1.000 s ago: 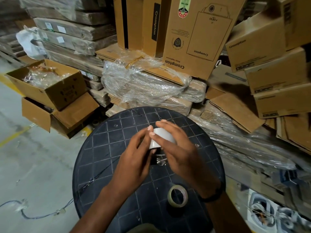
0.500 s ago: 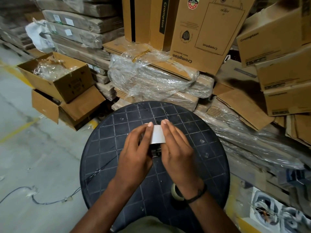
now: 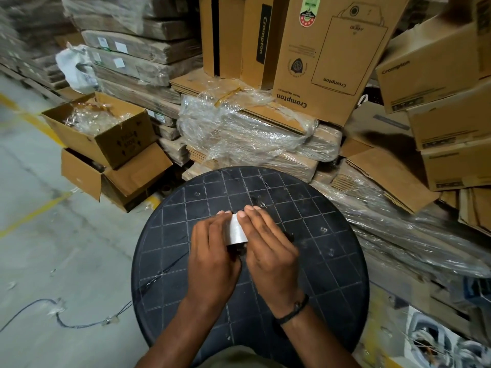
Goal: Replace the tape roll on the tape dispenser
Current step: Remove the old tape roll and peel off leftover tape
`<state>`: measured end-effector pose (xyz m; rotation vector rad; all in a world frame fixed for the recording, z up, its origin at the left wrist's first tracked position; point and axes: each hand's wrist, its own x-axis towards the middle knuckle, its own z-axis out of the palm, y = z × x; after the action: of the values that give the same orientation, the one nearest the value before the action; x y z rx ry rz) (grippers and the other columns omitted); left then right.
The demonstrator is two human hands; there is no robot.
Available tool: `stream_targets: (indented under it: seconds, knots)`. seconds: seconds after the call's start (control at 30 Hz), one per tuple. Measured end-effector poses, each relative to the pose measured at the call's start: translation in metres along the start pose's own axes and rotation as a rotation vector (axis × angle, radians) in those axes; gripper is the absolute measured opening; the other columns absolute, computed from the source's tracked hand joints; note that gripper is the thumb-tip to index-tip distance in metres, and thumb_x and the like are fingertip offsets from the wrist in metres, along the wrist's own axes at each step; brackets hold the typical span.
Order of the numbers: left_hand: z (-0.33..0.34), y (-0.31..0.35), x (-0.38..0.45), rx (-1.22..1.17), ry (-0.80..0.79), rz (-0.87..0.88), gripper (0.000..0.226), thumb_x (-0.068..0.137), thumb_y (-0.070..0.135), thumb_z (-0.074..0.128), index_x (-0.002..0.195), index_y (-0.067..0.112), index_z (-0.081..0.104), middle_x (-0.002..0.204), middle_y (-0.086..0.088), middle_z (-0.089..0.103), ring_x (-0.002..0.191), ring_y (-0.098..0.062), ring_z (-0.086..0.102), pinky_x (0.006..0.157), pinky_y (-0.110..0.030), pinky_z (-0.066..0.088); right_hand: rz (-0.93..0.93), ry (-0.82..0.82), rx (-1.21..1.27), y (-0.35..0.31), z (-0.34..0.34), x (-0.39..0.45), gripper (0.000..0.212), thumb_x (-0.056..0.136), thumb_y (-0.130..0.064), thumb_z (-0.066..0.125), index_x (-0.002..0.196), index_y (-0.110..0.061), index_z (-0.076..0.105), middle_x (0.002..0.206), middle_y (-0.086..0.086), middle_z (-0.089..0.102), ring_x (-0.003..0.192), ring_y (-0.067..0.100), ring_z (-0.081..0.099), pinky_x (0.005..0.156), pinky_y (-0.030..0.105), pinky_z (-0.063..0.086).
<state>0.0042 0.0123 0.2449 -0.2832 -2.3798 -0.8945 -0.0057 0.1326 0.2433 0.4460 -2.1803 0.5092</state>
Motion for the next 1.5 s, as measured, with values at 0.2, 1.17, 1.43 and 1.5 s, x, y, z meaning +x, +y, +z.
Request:
stream_targets:
  seconds: [0.2, 1.17, 1.43, 1.5]
  knots:
    - [0.002, -0.003, 0.006, 0.064, -0.224, -0.015, 0.063, 0.076, 0.004, 0.072, 0.136, 0.009, 0.052, 0.133, -0.005, 0.053, 0.117, -0.021, 0.056, 0.088, -0.033, 0.054, 0.067, -0.170, 0.065, 0.009, 0.009, -0.007, 0.034, 0.099, -0.004, 0.047, 0.128, -0.009, 0.066, 0.136, 0.006, 0.063, 0.131, 0.017, 0.055, 0.110, 0.029, 0.045]
    - [0.102, -0.117, -0.078, 0.194, -0.705, -0.306, 0.031, 0.079, 0.010, 0.066, 0.110, 0.010, 0.064, 0.100, -0.010, 0.060, 0.085, -0.032, 0.062, 0.068, -0.038, 0.049, 0.582, -0.717, 0.216, 0.022, 0.116, -0.125, 0.041, 0.078, 0.007, 0.059, 0.113, -0.009, 0.073, 0.115, 0.011, 0.073, 0.109, 0.025, 0.069, 0.100, 0.033, 0.052]
    - [0.123, -0.153, -0.103, 0.157, -0.804, -0.353, 0.034, 0.072, 0.009, 0.069, 0.106, 0.011, 0.063, 0.100, -0.009, 0.057, 0.087, -0.032, 0.059, 0.066, -0.038, 0.050, 0.612, -0.787, 0.181, 0.017, 0.147, -0.178, 0.030, 0.082, -0.010, 0.066, 0.110, -0.017, 0.071, 0.111, 0.004, 0.074, 0.101, 0.021, 0.071, 0.081, 0.034, 0.060]
    - [0.127, -0.154, -0.113, 0.144, -0.759, -0.381, 0.030, 0.073, 0.005, 0.066, 0.103, 0.007, 0.061, 0.100, -0.013, 0.057, 0.086, -0.034, 0.058, 0.063, -0.041, 0.050, 0.601, -0.750, 0.167, 0.016, 0.154, -0.188, 0.030, 0.081, -0.008, 0.065, 0.110, -0.012, 0.073, 0.114, 0.008, 0.074, 0.110, 0.022, 0.069, 0.091, 0.036, 0.058]
